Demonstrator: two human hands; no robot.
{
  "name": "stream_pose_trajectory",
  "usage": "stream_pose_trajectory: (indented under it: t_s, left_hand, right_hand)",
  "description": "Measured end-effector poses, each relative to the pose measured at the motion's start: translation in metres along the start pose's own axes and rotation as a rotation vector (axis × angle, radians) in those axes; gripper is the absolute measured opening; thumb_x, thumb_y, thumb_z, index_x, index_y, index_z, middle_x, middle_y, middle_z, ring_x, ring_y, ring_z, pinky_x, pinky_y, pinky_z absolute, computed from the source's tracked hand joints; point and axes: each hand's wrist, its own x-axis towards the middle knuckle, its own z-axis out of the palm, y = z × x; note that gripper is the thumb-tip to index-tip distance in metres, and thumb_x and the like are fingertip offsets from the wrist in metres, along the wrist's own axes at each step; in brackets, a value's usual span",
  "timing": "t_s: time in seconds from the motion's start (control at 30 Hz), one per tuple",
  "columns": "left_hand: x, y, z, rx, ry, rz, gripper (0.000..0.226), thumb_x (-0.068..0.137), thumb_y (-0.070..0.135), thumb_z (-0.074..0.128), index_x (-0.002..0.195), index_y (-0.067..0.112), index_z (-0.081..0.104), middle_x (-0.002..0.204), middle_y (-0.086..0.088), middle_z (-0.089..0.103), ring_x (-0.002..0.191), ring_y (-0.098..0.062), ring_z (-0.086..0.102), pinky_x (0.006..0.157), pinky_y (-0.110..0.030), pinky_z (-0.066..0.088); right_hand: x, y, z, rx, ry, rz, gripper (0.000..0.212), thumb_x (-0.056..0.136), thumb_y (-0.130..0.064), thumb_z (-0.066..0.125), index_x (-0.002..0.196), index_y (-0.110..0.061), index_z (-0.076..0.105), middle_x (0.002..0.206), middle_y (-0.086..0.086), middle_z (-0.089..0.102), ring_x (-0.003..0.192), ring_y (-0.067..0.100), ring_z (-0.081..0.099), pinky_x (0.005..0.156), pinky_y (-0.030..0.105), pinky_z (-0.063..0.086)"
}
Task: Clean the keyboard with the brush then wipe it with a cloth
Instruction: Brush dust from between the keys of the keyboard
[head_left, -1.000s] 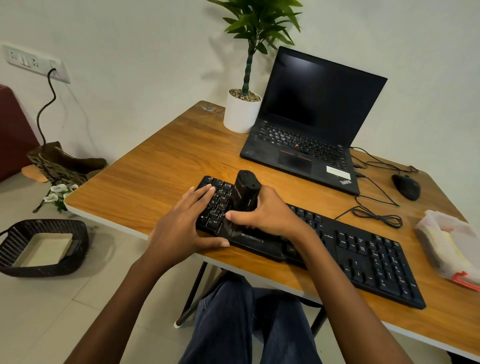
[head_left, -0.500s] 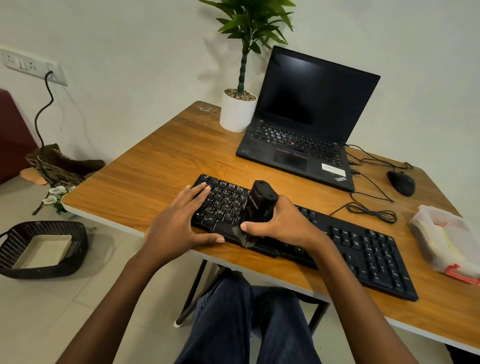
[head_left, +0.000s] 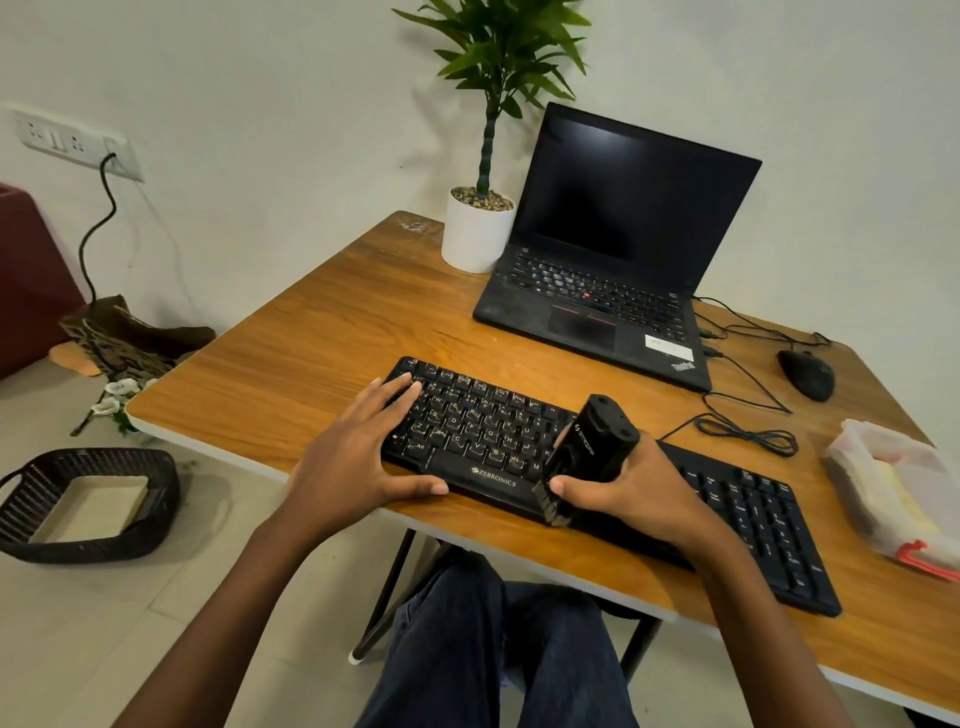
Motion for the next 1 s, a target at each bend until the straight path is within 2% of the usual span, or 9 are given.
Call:
stream_pose_trajectory:
  t_s: [0.27, 0.37, 0.5, 0.63, 0.73, 0.8, 0.87, 0.93, 1.0]
  left_hand:
    - [0.0, 0.0, 0.001, -0.023, 0.039, 0.016, 0.126, 0.041, 0.101, 0.023, 0.148, 0.035, 0.018, 0.145, 0.032, 0.0, 0.139, 0.004, -0.001, 0.107, -0.032, 0.029]
    - [0.0, 0.0, 0.001, -0.049, 0.047, 0.028, 0.127, 0.041, 0.101, 0.023, 0.148, 0.033, 0.02, 0.148, 0.028, 0.005, 0.141, 0.0, 0.002, 0.106, -0.03, 0.03]
    - [-0.001, 0.0, 0.001, -0.033, 0.052, 0.033, 0.127, 0.041, 0.101, 0.023, 0.148, 0.033, 0.02, 0.148, 0.028, 0.005, 0.139, 0.002, 0.001, 0.107, -0.029, 0.028]
    - [-0.001, -0.002, 0.003, -0.01, 0.035, 0.019, 0.125, 0.043, 0.1, 0.025, 0.148, 0.035, 0.015, 0.151, 0.027, 0.003, 0.138, 0.003, -0.004, 0.11, -0.036, 0.027]
    - [-0.001, -0.002, 0.003, 0.002, 0.026, 0.022, 0.123, 0.045, 0.098, 0.027, 0.149, 0.035, 0.013, 0.15, 0.028, -0.001, 0.138, 0.003, -0.005, 0.11, -0.037, 0.026]
    - [-0.001, 0.0, 0.003, 0.008, 0.024, 0.032, 0.124, 0.045, 0.099, 0.024, 0.148, 0.034, 0.008, 0.152, 0.024, -0.002, 0.142, -0.003, -0.003, 0.114, -0.038, 0.014]
    - [0.0, 0.007, 0.005, 0.088, 0.064, 0.071, 0.122, 0.047, 0.099, 0.023, 0.147, 0.031, 0.002, 0.155, 0.014, -0.002, 0.144, -0.012, -0.001, 0.114, -0.042, -0.01]
    - [0.001, 0.019, 0.011, 0.208, 0.154, 0.147, 0.116, 0.057, 0.096, 0.023, 0.148, 0.026, 0.011, 0.155, 0.005, 0.01, 0.143, -0.017, 0.007, 0.112, -0.048, -0.017]
    - [0.003, 0.034, 0.02, 0.265, 0.199, 0.223, 0.104, 0.068, 0.091, 0.019, 0.144, 0.02, 0.025, 0.151, -0.001, 0.031, 0.139, -0.02, 0.023, 0.111, -0.054, -0.007]
  right_hand:
    - [0.041, -0.025, 0.046, -0.081, -0.073, -0.135, 0.034, 0.071, -0.025, 0.078, 0.097, -0.013, 0.059, 0.09, 0.002, 0.067, 0.086, 0.014, 0.064, 0.079, 0.035, 0.054]
    - [0.053, -0.043, 0.068, -0.092, -0.094, -0.206, 0.03, 0.073, -0.024, 0.076, 0.094, -0.025, 0.054, 0.083, -0.009, 0.063, 0.077, 0.002, 0.06, 0.069, 0.019, 0.05]
    - [0.046, -0.046, 0.061, -0.101, -0.101, -0.199, 0.032, 0.074, -0.023, 0.075, 0.088, -0.037, 0.051, 0.08, -0.012, 0.061, 0.075, -0.002, 0.058, 0.066, 0.014, 0.046]
    - [0.017, -0.02, 0.029, -0.064, -0.072, -0.072, 0.034, 0.07, -0.023, 0.079, 0.096, -0.015, 0.059, 0.089, 0.0, 0.067, 0.083, 0.006, 0.063, 0.076, 0.021, 0.051]
    - [-0.008, -0.004, 0.003, -0.026, -0.017, 0.011, 0.032, 0.071, -0.015, 0.078, 0.095, -0.022, 0.058, 0.092, -0.004, 0.065, 0.083, -0.007, 0.061, 0.07, 0.006, 0.047]
    - [-0.017, 0.003, -0.006, 0.011, 0.027, 0.041, 0.034, 0.071, -0.01, 0.077, 0.091, -0.029, 0.057, 0.091, -0.01, 0.064, 0.08, -0.016, 0.058, 0.065, 0.001, 0.043]
    - [-0.021, 0.009, -0.009, 0.039, 0.063, 0.051, 0.035, 0.071, -0.01, 0.077, 0.092, -0.03, 0.058, 0.091, -0.011, 0.065, 0.082, -0.015, 0.059, 0.066, 0.002, 0.044]
    - [-0.021, 0.01, -0.006, 0.067, 0.098, 0.036, 0.032, 0.071, -0.011, 0.077, 0.091, -0.028, 0.06, 0.089, -0.008, 0.067, 0.081, -0.008, 0.063, 0.065, 0.007, 0.048]
    - [-0.017, 0.007, -0.004, 0.105, 0.128, 0.02, 0.028, 0.071, -0.011, 0.076, 0.088, -0.026, 0.061, 0.082, -0.006, 0.068, 0.074, -0.003, 0.065, 0.059, 0.01, 0.048]
